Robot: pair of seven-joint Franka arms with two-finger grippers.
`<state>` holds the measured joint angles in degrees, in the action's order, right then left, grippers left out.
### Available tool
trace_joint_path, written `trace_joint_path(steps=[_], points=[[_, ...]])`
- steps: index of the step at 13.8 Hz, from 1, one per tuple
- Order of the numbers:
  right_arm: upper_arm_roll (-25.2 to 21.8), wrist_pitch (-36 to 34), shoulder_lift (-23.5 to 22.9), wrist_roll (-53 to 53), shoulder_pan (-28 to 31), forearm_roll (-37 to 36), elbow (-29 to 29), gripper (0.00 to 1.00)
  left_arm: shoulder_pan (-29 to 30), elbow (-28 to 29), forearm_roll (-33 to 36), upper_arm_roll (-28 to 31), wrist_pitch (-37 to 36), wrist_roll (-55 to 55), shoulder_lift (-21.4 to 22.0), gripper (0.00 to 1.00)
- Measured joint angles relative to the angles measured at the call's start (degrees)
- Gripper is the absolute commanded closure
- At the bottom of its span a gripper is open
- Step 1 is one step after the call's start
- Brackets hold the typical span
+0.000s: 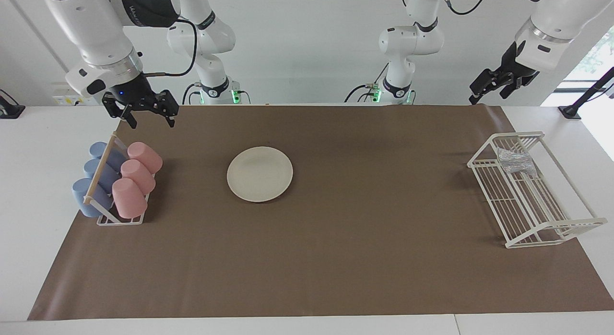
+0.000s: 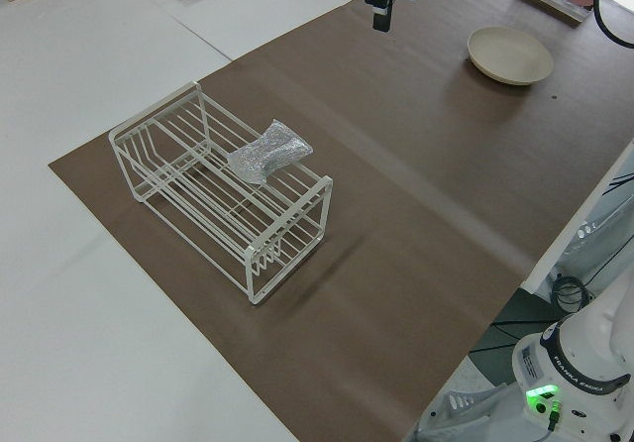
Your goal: Wipe plate with sponge
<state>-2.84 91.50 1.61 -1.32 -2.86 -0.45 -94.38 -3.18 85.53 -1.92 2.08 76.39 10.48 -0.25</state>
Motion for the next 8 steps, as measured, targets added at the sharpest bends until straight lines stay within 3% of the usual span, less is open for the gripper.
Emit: trace_joint_path(steps=[8], points=[[0.0, 0.0, 0.0, 0.0, 0.0, 0.0, 0.0, 0.0, 0.0, 0.75, 0.0, -0.02, 4.86, -0.01, -2.11, 0.0]])
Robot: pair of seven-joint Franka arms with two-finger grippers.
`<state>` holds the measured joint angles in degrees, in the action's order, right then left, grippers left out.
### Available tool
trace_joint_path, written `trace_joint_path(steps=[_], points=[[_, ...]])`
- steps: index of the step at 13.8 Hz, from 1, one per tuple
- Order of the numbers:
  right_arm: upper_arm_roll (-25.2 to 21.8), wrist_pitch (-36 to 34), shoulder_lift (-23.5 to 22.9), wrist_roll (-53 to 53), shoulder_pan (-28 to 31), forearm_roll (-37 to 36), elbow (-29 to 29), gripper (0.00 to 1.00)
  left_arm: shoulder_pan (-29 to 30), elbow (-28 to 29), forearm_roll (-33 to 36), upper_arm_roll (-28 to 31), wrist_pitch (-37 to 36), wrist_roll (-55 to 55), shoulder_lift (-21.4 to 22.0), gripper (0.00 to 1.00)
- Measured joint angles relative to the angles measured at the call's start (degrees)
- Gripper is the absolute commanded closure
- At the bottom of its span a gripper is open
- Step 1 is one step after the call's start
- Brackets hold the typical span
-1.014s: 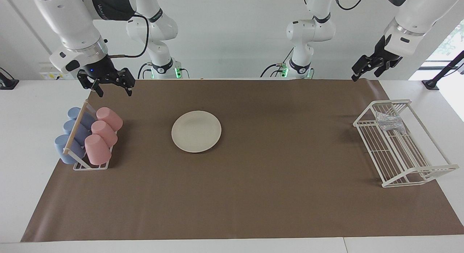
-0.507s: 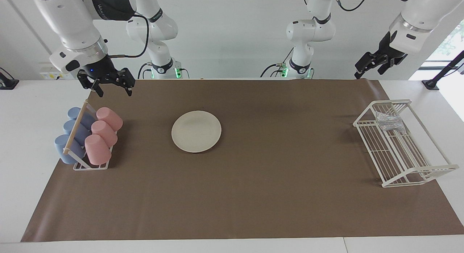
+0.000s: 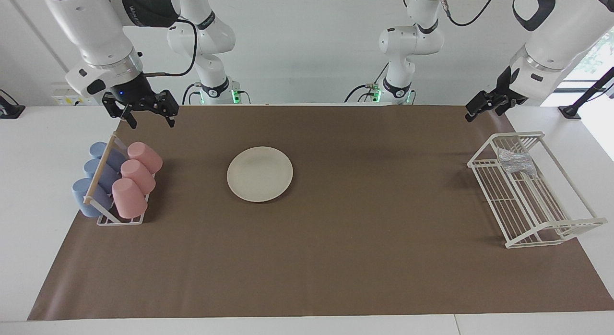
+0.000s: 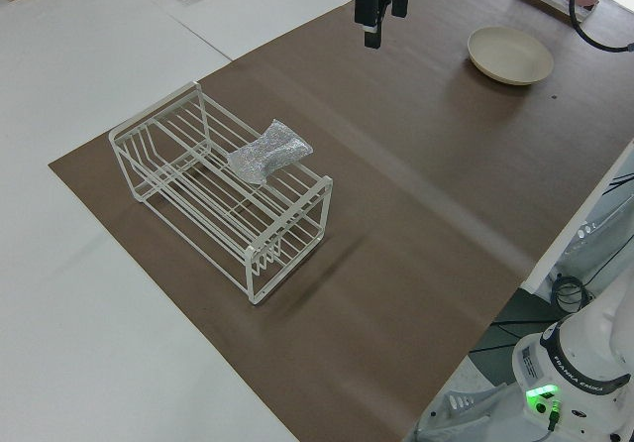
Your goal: Wipe plate with sponge
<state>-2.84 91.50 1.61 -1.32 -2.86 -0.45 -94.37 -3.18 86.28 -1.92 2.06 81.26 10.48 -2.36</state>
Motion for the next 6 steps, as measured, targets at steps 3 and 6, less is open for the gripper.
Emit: trace_joint_path(steps=[3, 6], points=[[0.0, 0.0, 0.0, 0.0, 0.0, 0.0, 0.0, 0.0, 0.02, 0.01, 0.0, 0.0, 0.31, 0.0, 0.0, 0.0], [0.0, 0.0, 0.0, 0.0, 0.0, 0.0, 0.0, 0.0, 0.06, 0.02, 0.0, 0.0, 0.6, 0.0, 0.0, 0.0]])
